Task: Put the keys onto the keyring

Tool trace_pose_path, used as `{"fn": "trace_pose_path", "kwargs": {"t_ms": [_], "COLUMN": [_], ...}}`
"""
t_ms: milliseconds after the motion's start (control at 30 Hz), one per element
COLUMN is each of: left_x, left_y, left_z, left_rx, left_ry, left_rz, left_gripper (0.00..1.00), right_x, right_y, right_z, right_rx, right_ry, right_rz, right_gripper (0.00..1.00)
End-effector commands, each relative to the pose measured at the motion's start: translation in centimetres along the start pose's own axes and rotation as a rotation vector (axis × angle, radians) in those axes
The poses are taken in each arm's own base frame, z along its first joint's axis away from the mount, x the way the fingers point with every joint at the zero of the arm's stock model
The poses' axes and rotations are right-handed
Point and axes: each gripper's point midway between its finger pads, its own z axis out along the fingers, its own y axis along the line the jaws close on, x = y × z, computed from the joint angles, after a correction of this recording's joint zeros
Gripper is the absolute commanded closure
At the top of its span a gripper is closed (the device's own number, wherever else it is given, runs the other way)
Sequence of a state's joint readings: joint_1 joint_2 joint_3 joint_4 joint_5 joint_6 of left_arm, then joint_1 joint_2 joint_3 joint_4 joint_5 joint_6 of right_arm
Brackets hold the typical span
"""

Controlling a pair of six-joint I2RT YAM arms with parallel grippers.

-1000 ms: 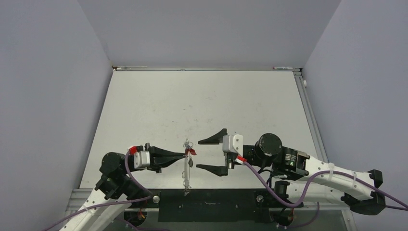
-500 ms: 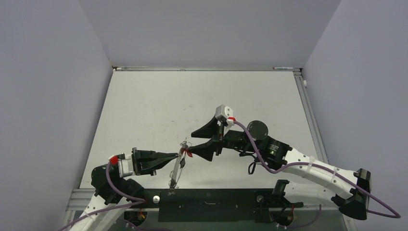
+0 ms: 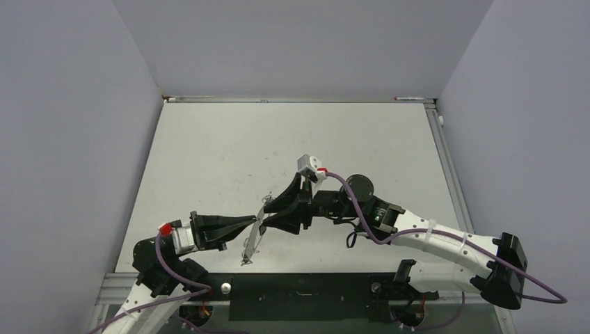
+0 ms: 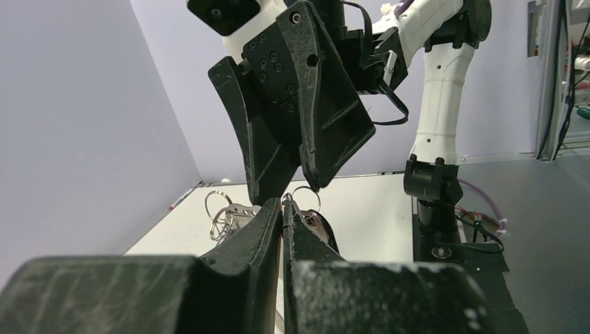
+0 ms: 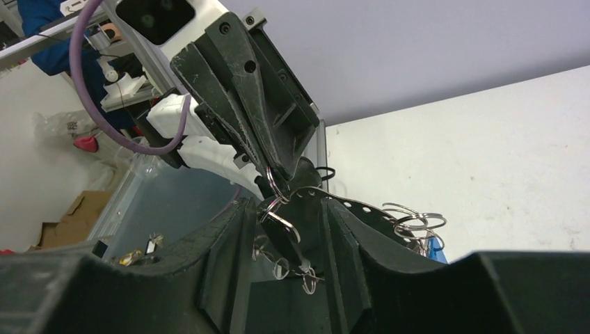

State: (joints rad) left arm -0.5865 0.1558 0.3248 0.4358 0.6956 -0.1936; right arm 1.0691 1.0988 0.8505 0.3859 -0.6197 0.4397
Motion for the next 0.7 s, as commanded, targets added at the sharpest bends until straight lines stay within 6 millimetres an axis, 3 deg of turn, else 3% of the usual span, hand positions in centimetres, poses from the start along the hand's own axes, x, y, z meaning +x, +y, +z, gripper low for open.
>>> {"fn": "trace_pose_path", "kwargs": {"t_ms": [0, 667], "left_x": [-1.3, -0.9], "left_y": [1.1, 1.5], "left_z": [-0.1, -0.3], "left_rx": [-0.065, -0.084], "left_ry": [-0.015, 0.010], "left_rz": [0.063, 0.080], "left_gripper": [1.00, 1.00], "right_x": [-1.1, 1.6], "right_y": [1.3, -1.3], "right_z": [0.5, 1.2], "right_rx": [-0.062, 0.023], "right_ry": [-0.036, 0.038], "right_rz": [-0.029, -0.030], "right_gripper": [0.61, 0.77]}}
